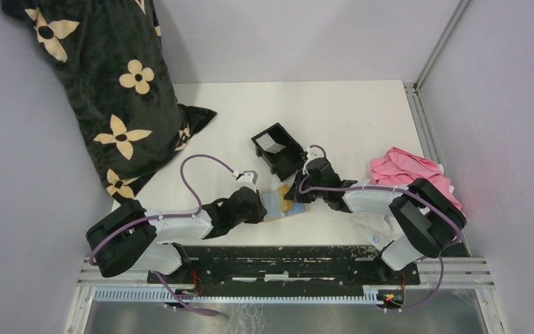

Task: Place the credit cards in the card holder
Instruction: Insert the credit card into the card holder.

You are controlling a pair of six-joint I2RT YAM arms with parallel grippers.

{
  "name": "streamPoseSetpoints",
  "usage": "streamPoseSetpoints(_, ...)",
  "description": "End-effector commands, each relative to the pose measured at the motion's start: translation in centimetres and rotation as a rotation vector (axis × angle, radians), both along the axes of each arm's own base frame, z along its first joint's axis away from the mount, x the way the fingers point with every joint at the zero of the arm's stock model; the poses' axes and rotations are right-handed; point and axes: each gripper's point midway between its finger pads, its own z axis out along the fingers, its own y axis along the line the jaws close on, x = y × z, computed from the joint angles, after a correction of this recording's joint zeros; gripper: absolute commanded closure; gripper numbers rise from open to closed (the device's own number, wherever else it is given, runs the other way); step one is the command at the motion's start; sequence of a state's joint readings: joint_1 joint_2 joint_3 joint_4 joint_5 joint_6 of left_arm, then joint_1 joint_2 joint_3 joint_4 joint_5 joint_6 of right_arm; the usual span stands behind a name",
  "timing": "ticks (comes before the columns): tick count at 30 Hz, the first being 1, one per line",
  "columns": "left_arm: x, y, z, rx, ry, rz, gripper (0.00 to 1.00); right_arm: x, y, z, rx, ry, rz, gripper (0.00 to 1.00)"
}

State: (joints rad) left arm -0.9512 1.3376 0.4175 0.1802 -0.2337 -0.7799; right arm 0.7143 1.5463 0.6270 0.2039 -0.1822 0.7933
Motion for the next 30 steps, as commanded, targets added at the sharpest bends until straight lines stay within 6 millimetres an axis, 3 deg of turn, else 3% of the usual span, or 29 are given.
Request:
streamPoseSetpoints(1,0.3,-0.3,0.0,0.005,-0.030,-0.016,0.83,0.2,0.0,-0.5,0.024,-0.002,-0.008,0.99)
streamPoseSetpoints(19,0.1,0.3,-0.6,0.029,-0.025,-0.010,0.85,-0.8,-2.6,-2.0,-0.030,0.020,-0.014,0.99)
streamPoseSetpoints(30,0.2,0.3,-0.9,0.040,-0.017,-0.009,0.86,-0.9,-2.7,-2.6,-0.041,0.033,0.001,0.99)
